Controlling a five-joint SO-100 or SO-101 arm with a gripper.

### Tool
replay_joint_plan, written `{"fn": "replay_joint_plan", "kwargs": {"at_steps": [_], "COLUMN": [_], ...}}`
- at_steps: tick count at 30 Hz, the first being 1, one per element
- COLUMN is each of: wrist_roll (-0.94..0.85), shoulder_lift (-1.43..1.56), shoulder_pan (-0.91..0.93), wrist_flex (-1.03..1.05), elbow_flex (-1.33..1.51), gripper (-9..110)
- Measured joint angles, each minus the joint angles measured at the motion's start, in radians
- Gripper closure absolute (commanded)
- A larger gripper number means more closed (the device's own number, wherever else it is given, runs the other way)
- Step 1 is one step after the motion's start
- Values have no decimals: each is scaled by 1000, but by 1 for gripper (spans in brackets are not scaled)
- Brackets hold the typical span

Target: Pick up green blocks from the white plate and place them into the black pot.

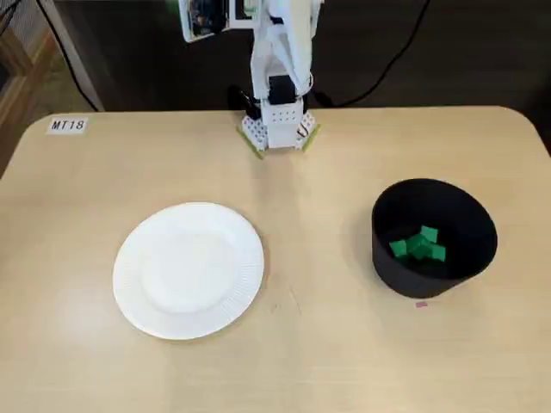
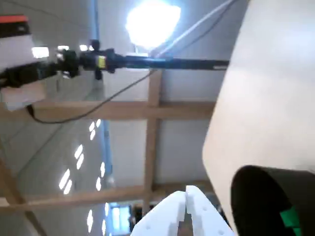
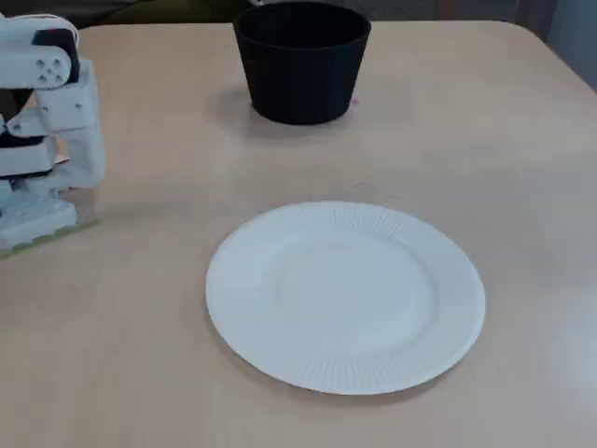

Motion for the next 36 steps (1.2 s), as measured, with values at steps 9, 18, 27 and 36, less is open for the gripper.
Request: {"fn": "replay_joint_plan", "kwargs": {"at_steps": [9, 18, 27, 36], "wrist_roll": [9, 9, 28, 28], "shoulder_lift": [187, 192, 192, 192], "shoulder_pan": [-3, 137, 155, 155], "wrist_flex": [25, 29, 32, 32], "elbow_flex": [454, 640, 715, 715], "gripper": [104, 104, 104, 102]}}
